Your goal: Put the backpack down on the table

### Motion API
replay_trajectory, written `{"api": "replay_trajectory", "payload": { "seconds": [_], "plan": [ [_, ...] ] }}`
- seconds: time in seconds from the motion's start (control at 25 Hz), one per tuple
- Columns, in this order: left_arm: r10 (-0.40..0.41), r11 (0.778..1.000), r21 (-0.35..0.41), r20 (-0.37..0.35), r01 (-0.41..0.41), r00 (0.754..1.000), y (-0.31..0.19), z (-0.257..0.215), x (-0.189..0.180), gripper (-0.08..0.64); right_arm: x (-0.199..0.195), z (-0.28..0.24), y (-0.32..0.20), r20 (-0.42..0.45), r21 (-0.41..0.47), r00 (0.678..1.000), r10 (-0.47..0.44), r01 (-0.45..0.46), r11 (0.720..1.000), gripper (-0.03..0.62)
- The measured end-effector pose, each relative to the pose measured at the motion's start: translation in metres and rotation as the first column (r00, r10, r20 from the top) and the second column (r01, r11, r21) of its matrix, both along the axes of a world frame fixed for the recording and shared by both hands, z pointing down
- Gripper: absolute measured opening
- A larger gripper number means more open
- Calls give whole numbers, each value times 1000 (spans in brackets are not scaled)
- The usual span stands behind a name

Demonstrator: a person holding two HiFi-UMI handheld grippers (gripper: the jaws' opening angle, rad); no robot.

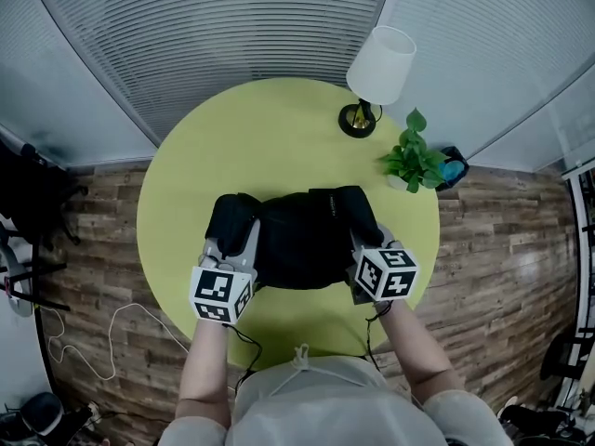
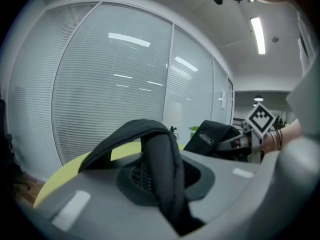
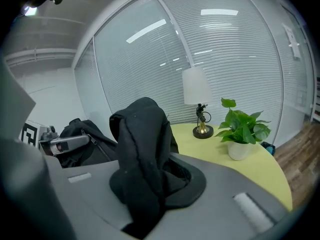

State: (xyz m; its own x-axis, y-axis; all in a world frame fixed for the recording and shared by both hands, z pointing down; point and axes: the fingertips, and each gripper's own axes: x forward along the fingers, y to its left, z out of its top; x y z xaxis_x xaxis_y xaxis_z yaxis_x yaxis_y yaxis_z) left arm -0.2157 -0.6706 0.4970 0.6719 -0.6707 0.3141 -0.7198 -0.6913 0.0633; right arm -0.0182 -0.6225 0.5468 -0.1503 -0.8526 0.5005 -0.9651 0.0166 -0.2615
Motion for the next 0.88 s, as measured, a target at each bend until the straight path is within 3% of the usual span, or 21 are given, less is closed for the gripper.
{"api": "replay_trajectory", "payload": {
  "seconds": [0.16,0.48,0.72,0.88],
  "plan": [
    [8,1000,11,14,-9,1000,1,0,2,52,2,3,0,-8,0,1000,-6,6,1000,32],
    [-21,996,-89,-57,16,998,7,17,0,55,8,25,2,21,-55,1000,23,-22,998,68],
    [-96,989,-120,-60,88,994,9,37,-9,76,16,39,7,-58,-48,997,45,-48,998,229],
    [-131,986,-114,-59,124,990,9,43,-14,112,22,38,10,-82,-26,995,60,-63,998,283]
  ]
}}
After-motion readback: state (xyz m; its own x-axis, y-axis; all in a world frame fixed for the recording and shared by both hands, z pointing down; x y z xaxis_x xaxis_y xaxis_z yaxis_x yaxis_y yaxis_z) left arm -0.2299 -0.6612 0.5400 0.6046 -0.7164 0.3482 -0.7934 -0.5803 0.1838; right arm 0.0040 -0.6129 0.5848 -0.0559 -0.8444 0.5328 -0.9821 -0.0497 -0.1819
